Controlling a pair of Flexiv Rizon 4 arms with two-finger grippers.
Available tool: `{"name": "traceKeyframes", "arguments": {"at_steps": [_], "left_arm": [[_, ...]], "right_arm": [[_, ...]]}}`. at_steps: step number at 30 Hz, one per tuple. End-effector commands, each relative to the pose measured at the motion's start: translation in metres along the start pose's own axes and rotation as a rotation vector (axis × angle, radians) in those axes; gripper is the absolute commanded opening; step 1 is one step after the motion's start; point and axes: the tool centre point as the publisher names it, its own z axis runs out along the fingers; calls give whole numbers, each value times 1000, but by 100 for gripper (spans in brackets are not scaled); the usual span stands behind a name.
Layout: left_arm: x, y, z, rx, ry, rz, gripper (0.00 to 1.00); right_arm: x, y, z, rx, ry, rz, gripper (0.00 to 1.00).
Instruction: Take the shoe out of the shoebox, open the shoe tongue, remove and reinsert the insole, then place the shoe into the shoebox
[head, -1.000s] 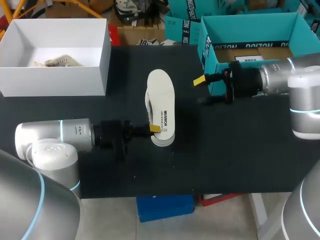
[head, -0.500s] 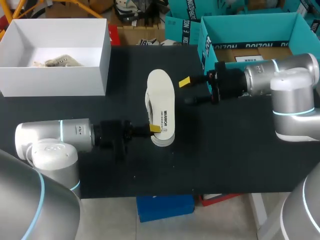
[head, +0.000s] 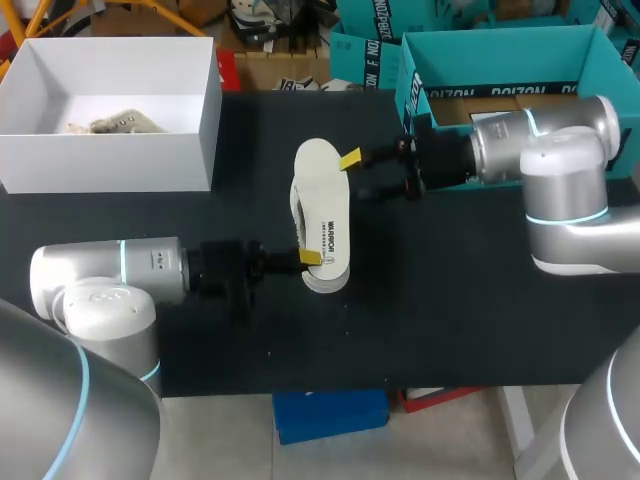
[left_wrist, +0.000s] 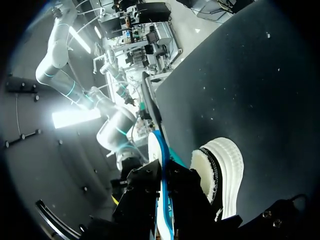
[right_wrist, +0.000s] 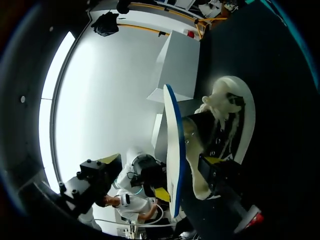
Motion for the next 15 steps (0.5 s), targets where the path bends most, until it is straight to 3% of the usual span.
{"name": "traceKeyframes", "arguments": {"at_steps": [1, 11, 12, 13, 14, 15], "left_arm": [[0, -1, 1, -6, 3, 2, 0], [0, -1, 1, -6, 3, 2, 0], [0, -1, 1, -6, 3, 2, 0], [0, -1, 1, -6, 3, 2, 0], [0, -1, 1, -6, 3, 2, 0], [0, -1, 1, -6, 3, 2, 0]], "right_arm": [[-1, 5, 5, 7, -3, 1, 100], [-1, 8, 16, 28, 6, -3, 100], [-1, 7, 16, 30, 7, -2, 92], [-1, 7, 17, 31, 7, -1, 76], [-2, 7, 17, 32, 9, 0, 49], [-2, 7, 18, 33, 10, 0, 44]]}}
